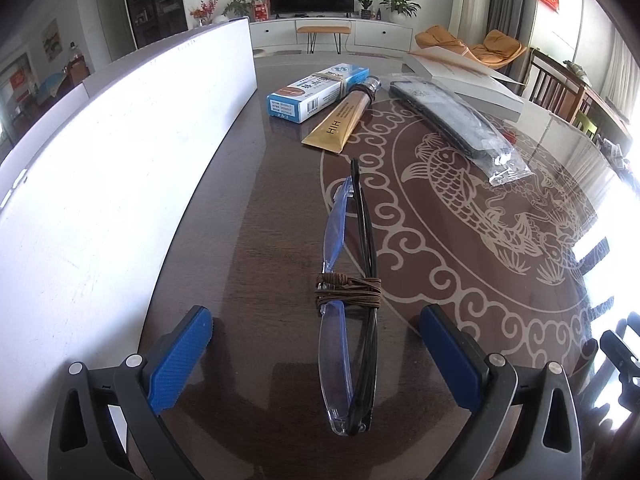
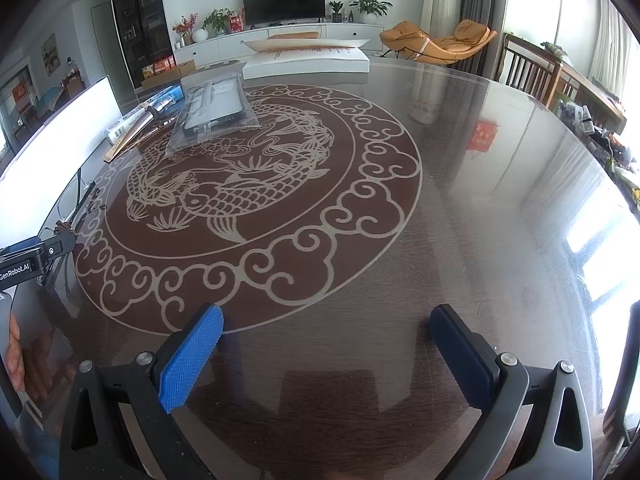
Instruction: Organize objects
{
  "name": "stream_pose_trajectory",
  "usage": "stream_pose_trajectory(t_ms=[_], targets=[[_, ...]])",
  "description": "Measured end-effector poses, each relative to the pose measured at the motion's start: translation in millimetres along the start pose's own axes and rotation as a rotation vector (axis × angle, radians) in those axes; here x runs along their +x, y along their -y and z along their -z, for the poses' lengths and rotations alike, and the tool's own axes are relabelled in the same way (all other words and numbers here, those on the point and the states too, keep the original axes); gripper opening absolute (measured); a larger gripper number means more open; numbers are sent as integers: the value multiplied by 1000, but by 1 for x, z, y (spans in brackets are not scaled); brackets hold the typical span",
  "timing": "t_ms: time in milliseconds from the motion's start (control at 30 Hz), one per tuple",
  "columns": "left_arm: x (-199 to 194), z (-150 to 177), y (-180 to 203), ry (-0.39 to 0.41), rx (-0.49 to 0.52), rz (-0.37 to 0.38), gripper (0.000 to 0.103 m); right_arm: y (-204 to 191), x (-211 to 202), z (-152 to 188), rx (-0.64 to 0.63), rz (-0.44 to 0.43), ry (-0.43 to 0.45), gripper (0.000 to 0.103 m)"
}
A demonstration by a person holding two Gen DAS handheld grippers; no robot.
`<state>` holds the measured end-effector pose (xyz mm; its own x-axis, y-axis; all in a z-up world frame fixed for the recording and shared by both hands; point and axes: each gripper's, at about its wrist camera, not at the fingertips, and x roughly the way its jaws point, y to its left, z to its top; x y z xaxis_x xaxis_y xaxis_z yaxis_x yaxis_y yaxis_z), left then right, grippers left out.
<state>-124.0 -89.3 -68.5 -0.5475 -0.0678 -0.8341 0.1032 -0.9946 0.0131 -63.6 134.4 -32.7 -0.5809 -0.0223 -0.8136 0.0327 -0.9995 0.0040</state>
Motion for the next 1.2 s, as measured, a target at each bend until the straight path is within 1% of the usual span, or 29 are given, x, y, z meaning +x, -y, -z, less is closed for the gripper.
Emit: stream_pose_trajectory(t_ms=[167, 267, 333, 400, 500, 567, 633, 700, 800, 900, 967, 1033, 1167, 1200], targets=[[-2, 3, 2, 21, -6, -16, 103, 0, -1, 0, 0, 2, -1, 103], [-5, 4, 7, 46, 20, -42, 103, 1, -1, 1, -2, -2, -1, 103], [-4, 4, 8, 47, 31, -25, 103, 1, -1, 1, -1, -3, 0, 103], [-2, 3, 2, 31, 4, 13, 103, 0, 0, 0, -11, 6, -7, 103], [-2, 3, 4, 34, 10, 12, 103, -5, 2, -10, -17, -8, -15, 103], [-1, 3, 4, 34, 10, 12, 103, -14, 5, -31, -20, -48, -10, 103], [-1, 3, 5, 34, 10, 12, 103, -30, 8, -64, -34, -100, 8, 103], [-1, 3, 4, 34, 10, 12, 103, -49, 21, -102, -49, -150, 11, 103], [-1, 3, 4, 34, 10, 12, 103, -74, 56, -155, -43, -181, -25, 103], [-1, 3, 4, 34, 10, 12, 103, -93, 95, -191, -3, -222, -99, 103], [-1, 3, 4, 34, 10, 12, 103, -105, 119, -206, 16, -230, -167, 103], [-1, 3, 5, 34, 10, 12, 103, -118, 137, -214, -5, -219, -213, 103], [-1, 3, 5, 34, 10, 12, 103, -141, 151, -217, -57, -179, -215, 103], [-1, 3, 4, 34, 10, 12, 103, -146, 151, -215, -76, -165, -202, 103]])
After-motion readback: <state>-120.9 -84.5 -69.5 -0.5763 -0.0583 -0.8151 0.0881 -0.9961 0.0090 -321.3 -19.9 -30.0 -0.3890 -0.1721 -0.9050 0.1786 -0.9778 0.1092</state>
